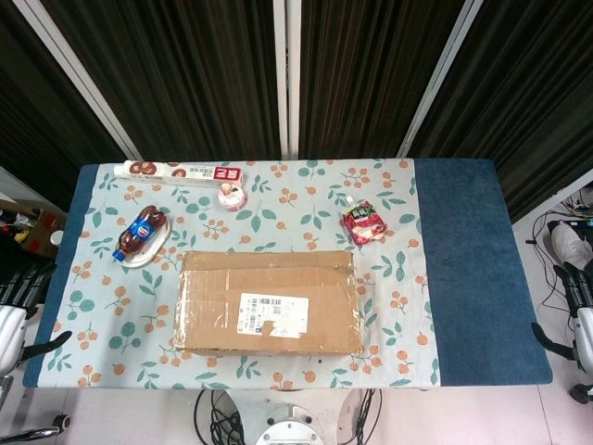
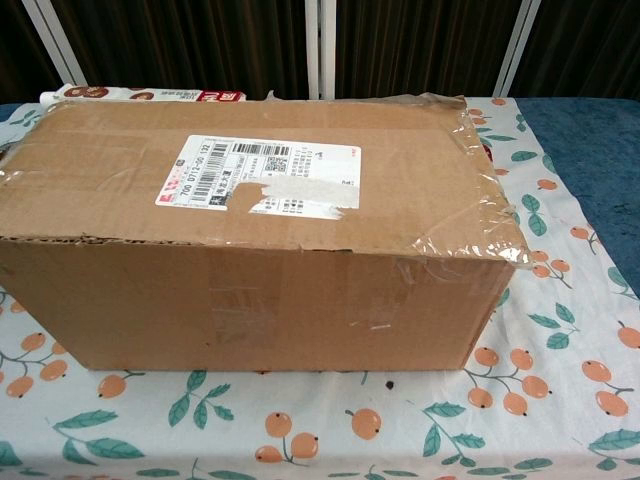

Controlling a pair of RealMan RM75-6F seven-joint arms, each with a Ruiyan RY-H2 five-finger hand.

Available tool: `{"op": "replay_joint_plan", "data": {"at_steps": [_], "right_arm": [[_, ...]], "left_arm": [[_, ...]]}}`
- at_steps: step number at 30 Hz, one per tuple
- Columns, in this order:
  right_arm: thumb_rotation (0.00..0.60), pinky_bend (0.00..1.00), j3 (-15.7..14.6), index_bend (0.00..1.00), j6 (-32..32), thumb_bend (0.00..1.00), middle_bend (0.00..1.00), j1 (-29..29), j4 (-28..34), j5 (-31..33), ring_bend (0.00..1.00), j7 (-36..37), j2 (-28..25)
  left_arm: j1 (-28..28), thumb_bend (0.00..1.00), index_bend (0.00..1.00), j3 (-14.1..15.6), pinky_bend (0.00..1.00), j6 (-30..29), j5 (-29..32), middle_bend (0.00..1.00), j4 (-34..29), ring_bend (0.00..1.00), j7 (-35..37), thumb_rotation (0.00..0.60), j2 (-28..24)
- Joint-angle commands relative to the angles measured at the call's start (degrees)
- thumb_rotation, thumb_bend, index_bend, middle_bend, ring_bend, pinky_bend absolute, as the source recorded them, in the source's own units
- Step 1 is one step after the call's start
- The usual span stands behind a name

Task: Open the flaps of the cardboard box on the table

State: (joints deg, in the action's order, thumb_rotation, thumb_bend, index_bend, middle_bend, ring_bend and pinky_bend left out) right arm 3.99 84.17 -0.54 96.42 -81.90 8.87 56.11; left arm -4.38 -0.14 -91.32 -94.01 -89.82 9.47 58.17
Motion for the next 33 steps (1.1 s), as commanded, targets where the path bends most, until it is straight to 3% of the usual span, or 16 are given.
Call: {"op": "replay_joint_plan", "data": {"at_steps": [1, 13, 17, 26, 30, 33], "right_arm": [[0.6, 0.0, 0.1, 0.0, 0.1, 0.18, 0.0, 0.0, -0.1, 0.0, 0.0, 0.1, 0.0], [0.6, 0.0, 0.6, 0.0, 1.5, 0.18, 0.0, 0.6, -0.4, 0.0, 0.0, 1.3, -0.4], [0.6, 0.0, 0.8, 0.0, 2.3, 0.18, 0.0, 0.9, 0.5, -0.4, 0.0, 1.1, -1.1], [0.6, 0.0, 1.2, 0.0, 4.1, 0.18, 0.0, 1.4, 3.0, -1.1, 0.0, 0.2, -3.2], [0.6, 0.0, 1.5, 0.0, 4.1, 0.18, 0.0, 1.3, 3.6, -0.8, 0.0, 0.0, -3.6], [0.6, 0.0, 1.8, 0.0, 4.2, 0.18, 0.0, 1.1, 3.7, -0.7, 0.0, 0.1, -3.7]], "left_arm": [[0.0, 0.04, 0.06, 0.0, 0.17, 0.1, 0.1, 0.09, 0.0, 0.07, 0.0, 0.6, 0.0], [0.3, 0.0, 0.06, -0.1, 0.17, -1.1, -0.6, 0.09, -0.4, 0.07, 2.0, 0.593, -0.4], [-0.9, 0.0, 0.06, -0.7, 0.17, -1.6, -2.3, 0.1, -1.8, 0.07, 6.9, 0.495, -1.8], [-8.2, 0.0, 0.06, -4.2, 0.17, 0.4, -7.7, 0.13, -9.3, 0.08, 14.2, 0.411, -7.0], [-12.8, 0.0, 0.06, -5.4, 0.17, 5.0, -8.9, 0.14, -12.6, 0.08, 17.3, 0.344, -9.4], [-17.1, 0.0, 0.06, -5.9, 0.17, 11.0, -9.0, 0.15, -14.2, 0.08, 19.0, 0.243, -10.4]]}}
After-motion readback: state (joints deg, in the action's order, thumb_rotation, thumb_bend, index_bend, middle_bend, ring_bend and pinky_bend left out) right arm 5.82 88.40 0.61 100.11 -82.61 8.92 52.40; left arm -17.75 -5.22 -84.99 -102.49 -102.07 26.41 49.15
